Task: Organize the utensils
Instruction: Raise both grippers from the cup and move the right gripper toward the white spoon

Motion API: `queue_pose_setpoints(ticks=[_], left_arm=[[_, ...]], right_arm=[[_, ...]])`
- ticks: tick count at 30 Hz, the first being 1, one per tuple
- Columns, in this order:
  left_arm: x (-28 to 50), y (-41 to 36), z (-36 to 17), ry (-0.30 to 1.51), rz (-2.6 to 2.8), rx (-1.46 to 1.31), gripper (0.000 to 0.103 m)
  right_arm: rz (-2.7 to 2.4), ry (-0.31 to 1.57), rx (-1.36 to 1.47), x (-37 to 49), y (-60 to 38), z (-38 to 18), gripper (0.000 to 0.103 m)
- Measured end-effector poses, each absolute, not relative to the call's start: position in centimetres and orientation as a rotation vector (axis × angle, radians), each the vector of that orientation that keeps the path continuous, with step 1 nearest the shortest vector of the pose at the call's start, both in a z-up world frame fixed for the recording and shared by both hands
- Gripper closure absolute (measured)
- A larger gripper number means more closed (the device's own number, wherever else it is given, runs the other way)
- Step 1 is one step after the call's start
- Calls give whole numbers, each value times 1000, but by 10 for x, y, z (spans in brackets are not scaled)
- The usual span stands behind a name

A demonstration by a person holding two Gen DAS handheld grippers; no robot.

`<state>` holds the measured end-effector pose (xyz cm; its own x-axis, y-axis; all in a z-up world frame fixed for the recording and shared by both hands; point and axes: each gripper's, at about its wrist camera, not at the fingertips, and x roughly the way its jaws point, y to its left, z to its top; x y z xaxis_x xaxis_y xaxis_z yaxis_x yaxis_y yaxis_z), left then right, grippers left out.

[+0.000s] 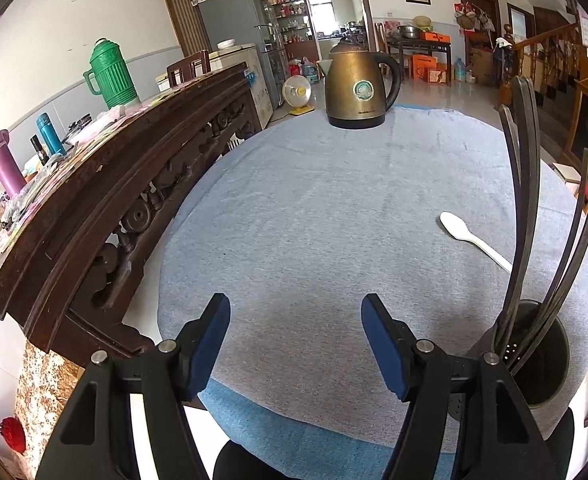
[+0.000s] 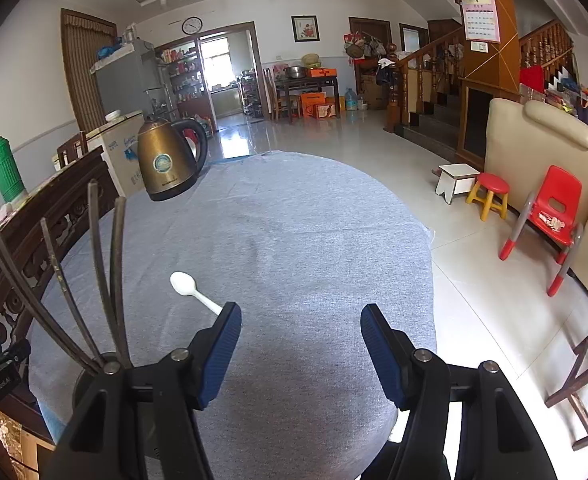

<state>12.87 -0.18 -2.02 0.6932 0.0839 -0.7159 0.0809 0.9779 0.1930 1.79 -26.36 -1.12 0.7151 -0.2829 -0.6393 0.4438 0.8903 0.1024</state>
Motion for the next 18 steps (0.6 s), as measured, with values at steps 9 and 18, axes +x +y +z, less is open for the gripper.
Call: queue_pose_setpoints(ticks=[9,18], left_arm=[[138,-6,-24,822,8,228,34],[152,-9,-30,840,11,223,34]], right_arm=[[-404,676,261,27,-268,-15,38],[-405,698,255,43,-269,-22,38]])
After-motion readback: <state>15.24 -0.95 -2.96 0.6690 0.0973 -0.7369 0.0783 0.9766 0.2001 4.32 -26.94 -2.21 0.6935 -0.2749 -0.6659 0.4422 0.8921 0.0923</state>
